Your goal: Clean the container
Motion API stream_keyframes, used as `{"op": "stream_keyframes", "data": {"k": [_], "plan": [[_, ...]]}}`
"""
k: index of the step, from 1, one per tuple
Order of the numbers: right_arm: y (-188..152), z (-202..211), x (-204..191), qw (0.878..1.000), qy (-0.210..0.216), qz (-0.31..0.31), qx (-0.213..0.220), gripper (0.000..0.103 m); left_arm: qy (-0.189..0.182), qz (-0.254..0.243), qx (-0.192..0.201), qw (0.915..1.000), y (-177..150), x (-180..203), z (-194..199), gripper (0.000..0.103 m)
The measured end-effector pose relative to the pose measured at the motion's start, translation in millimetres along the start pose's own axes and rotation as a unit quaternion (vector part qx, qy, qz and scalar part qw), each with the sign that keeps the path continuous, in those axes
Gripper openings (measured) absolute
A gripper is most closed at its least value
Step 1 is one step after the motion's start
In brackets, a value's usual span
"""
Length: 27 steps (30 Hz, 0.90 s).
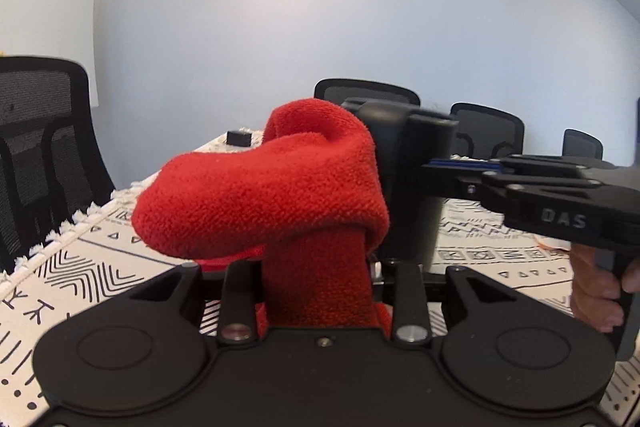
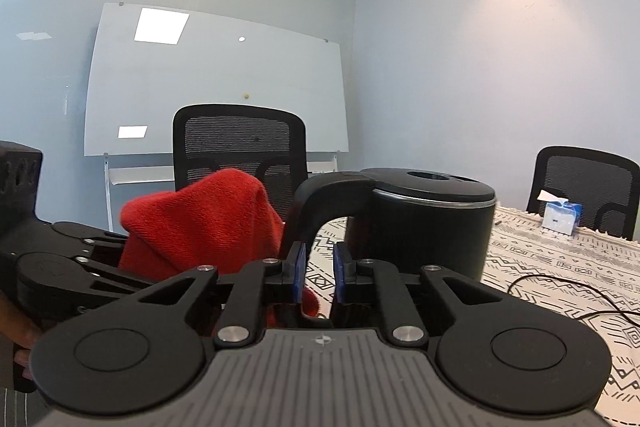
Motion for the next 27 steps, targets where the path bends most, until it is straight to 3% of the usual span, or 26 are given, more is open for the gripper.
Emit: {"op": "stream_keyframes", "data": {"k": [8,12,15,18,24,27], "plan": [[-6.5,12.8,43.5,0.998,-0.030,-0.047,-0.008,0.015,-0.047,-0.023,0.004,0.9986,8.8,50.8,-0.7,0.036],[-8.5,12.4,67.4,0.997,-0.030,-0.074,-0.016,0.019,-0.040,-0.018,-0.007,0.9990,8.8,56.6,-21.9,0.036],[-11.2,12.4,81.8,0.996,-0.024,-0.081,-0.024,0.024,-0.034,-0.002,-0.016,0.9993,10.3,48.8,-34.7,0.034],[-14.1,8.9,94.4,0.995,0.001,-0.093,-0.027,0.041,-0.027,-0.007,-0.011,0.9995,14.0,38.8,-42.8,0.035],[-14.7,-9.1,114.7,0.992,0.048,-0.112,-0.027,0.043,0.000,0.010,-0.010,0.9999,29.6,-1.9,-58.1,0.035],[-9.6,-22.1,121.7,0.993,0.081,-0.083,-0.011,0.059,0.018,0.017,-0.004,0.9997,36.4,-25.4,-70.2,0.035]]}}
Point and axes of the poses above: each gripper's, at about its wrist camera, not at the fingertips, and z roughly against the way its jaws point, x to its right, y to its top, the point moved 3 cm from there along -z, roughly the way its jaws point, and after that the axes turned 8 degrees about z, right-handed, at the moved point
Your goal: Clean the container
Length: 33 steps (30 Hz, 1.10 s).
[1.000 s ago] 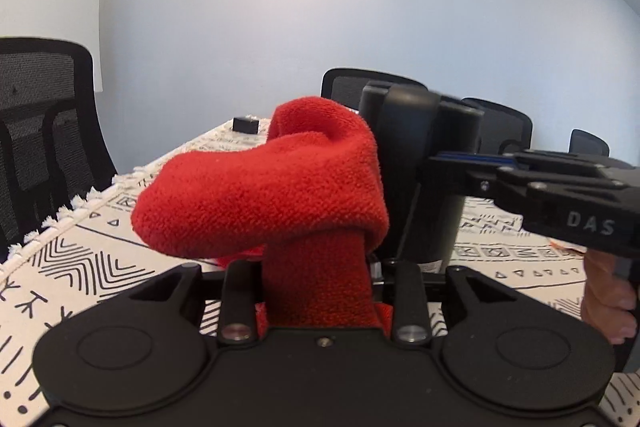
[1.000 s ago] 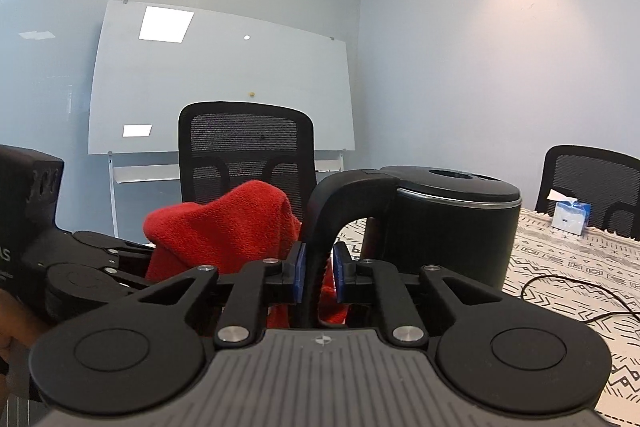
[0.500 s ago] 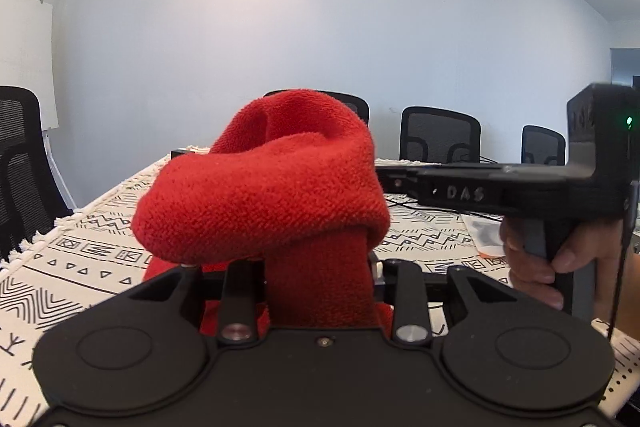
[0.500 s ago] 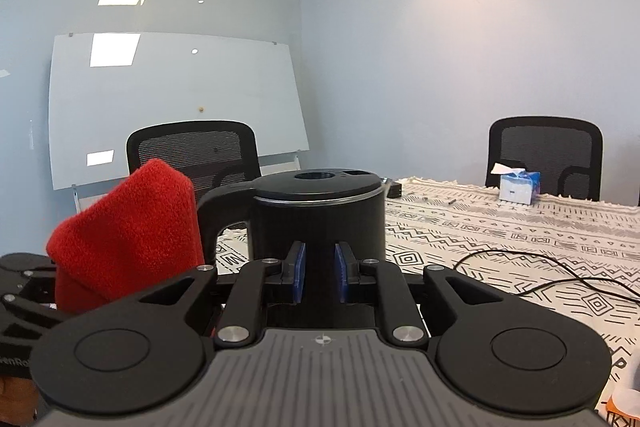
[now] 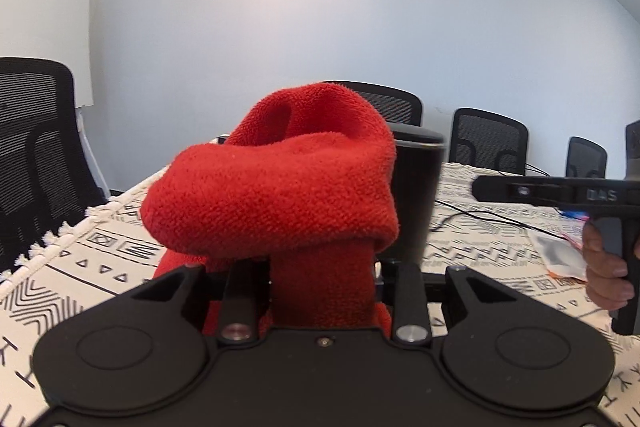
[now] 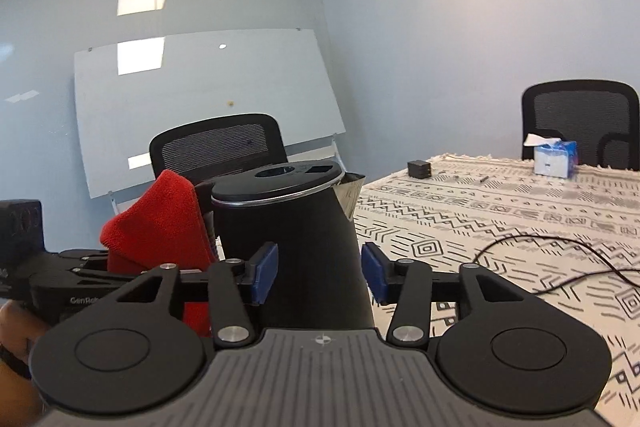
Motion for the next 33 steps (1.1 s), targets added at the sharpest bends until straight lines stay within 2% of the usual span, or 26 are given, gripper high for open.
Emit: {"op": "stream_keyframes", "data": {"k": [2,5,7,10,14,19,20,22,23,25,28,31,33], "plan": [[7.0,-8.2,6.7,1.000,0.019,0.010,0.014,0.059,0.011,-0.002,-0.003,0.9999,0.5,-10.5,-5.9,0.035],[18.6,-20.9,15.7,0.998,0.056,0.016,0.024,0.059,0.008,-0.013,-0.008,0.9999,0.3,-22.4,-5.0,0.035],[25.4,-28.1,18.1,0.996,0.087,0.025,0.022,0.067,0.003,-0.021,-0.009,0.9997,-1.8,-20.6,3.9,0.035],[30.9,-30.6,19.2,0.994,0.105,0.032,0.015,0.069,0.000,-0.026,-0.014,0.9996,-6.8,-21.5,-6.2,0.035],[34.2,-21.9,17.8,0.993,0.114,0.030,0.008,0.064,-0.011,-0.009,-0.017,0.9997,-8.3,-27.2,-0.6,0.035],[36.1,-4.1,-1.5,0.988,0.146,0.058,0.001,0.054,-0.027,-0.003,-0.013,0.9995,-9.9,-19.8,22.8,0.033],[34.7,-0.4,-7.6,0.987,0.142,0.070,0.001,0.052,-0.034,0.001,-0.009,0.9994,-8.6,-23.0,26.4,0.034],[32.9,4.5,-14.3,0.989,0.129,0.079,0.005,0.038,-0.060,0.018,-0.008,0.9980,-9.1,-25.9,26.2,0.034],[31.9,6.1,-15.8,0.989,0.126,0.077,0.009,0.036,-0.074,0.023,-0.007,0.9970,-9.2,-27.3,26.7,0.034],[28.8,8.2,-17.2,0.989,0.120,0.079,0.016,0.025,-0.081,0.007,-0.003,0.9967,-7.0,-27.1,31.1,0.034],[23.7,6.9,-18.6,0.990,0.111,0.079,0.019,0.022,-0.092,-0.024,0.007,0.9954,-5.3,-21.0,37.3,0.034],[18.5,8.7,-21.5,0.991,0.102,0.078,0.030,0.022,-0.134,-0.016,-0.003,0.9909,-6.3,-20.8,41.0,0.035],[16.8,9.9,-22.6,0.992,0.097,0.074,0.033,0.022,-0.135,-0.012,-0.016,0.9906,-11.4,-21.1,37.2,0.035]]}}
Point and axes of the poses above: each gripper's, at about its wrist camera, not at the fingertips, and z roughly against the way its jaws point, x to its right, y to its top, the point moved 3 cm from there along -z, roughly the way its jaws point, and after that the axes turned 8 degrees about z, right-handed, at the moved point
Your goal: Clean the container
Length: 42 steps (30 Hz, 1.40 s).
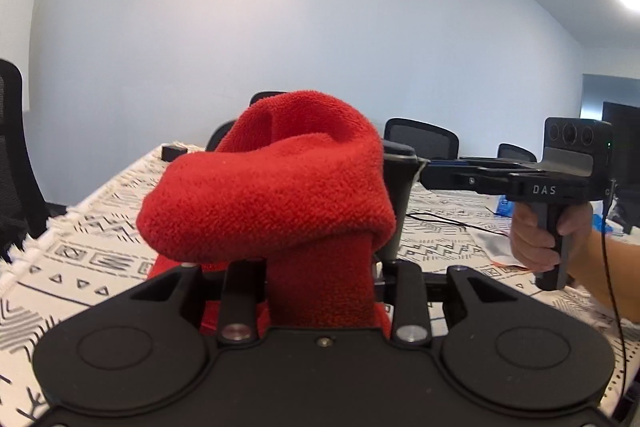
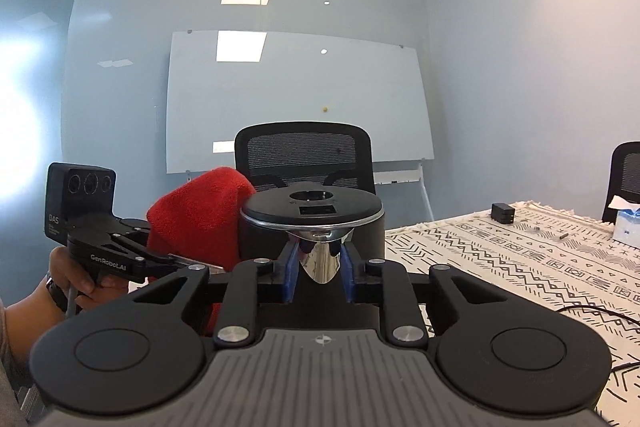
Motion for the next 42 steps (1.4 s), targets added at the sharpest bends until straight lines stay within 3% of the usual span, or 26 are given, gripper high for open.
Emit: {"op": "stream_keyframes", "data": {"k": [5,11,19,27,33,42], "plan": [[-0.6,-0.2,-8.1,1.000,-0.022,0.010,-0.001,0.022,0.019,-0.006,-0.026,0.9995,-5.9,-0.2,-10.7,0.032],[-4.5,-1.3,-13.6,1.000,-0.030,0.003,0.009,0.022,0.013,-0.017,-0.004,0.9998,13.3,10.2,-6.2,0.032],[-8.5,-5.0,-12.8,0.999,-0.034,0.001,0.016,0.022,0.029,-0.001,-0.027,0.9992,-8.4,10.1,-20.5,0.031],[-8.6,-10.2,-16.2,0.999,-0.040,0.006,0.016,0.022,0.006,-0.025,0.003,0.9997,17.8,23.6,-5.7,0.031],[-8.6,-12.8,-19.1,0.999,-0.046,0.011,0.016,0.022,0.018,-0.018,-0.029,0.9993,-6.1,21.8,-19.4,0.031],[-8.0,-16.2,-27.1,0.999,-0.044,0.024,0.014,0.022,0.027,-0.028,-0.013,0.9992,11.0,27.5,-18.2,0.031]]}}
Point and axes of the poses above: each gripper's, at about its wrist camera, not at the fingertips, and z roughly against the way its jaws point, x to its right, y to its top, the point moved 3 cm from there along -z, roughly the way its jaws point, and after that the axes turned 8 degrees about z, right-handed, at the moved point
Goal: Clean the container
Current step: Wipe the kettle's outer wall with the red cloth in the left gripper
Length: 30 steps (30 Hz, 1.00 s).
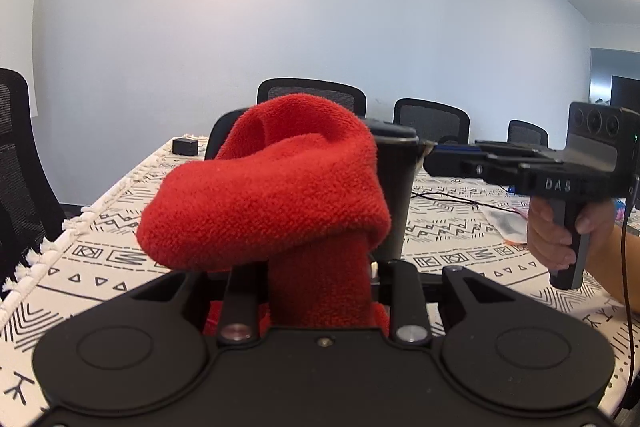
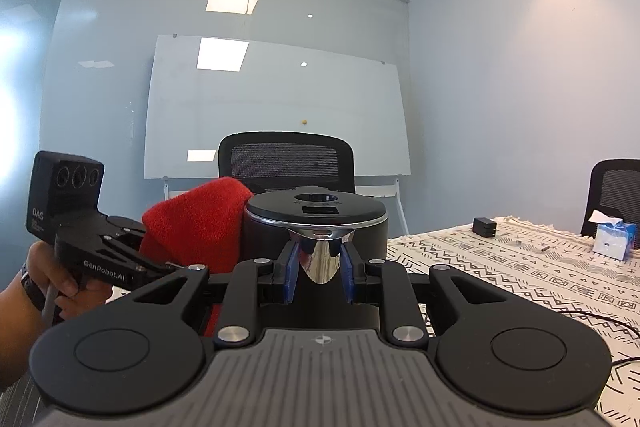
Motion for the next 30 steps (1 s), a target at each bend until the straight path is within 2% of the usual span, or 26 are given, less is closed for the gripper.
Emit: {"op": "stream_keyframes", "data": {"k": [7,10,16,24,30], "plan": [[-1.2,0.2,-0.4,1.000,-0.001,-0.006,0.002,0.022,0.012,0.016,-0.022,0.9996,-20.9,-2.3,-11.9,0.032],[-2.0,0.7,-0.9,1.000,-0.002,-0.007,0.003,0.022,0.011,0.021,-0.015,0.9996,-14.4,-1.3,-10.1,0.032],[-1.6,-0.5,-2.9,1.000,-0.008,-0.007,0.001,0.022,0.003,-0.006,0.010,0.9999,4.4,9.7,-1.0,0.032],[-0.9,-1.8,-2.7,1.000,-0.008,-0.009,0.002,0.022,0.017,0.014,-0.023,0.9995,-20.6,2.9,-12.9,0.032],[-2.5,-0.5,-1.9,1.000,-0.008,-0.011,0.003,0.022,0.014,0.004,0.002,0.9999,-2.1,10.2,-7.3,0.032]]}}
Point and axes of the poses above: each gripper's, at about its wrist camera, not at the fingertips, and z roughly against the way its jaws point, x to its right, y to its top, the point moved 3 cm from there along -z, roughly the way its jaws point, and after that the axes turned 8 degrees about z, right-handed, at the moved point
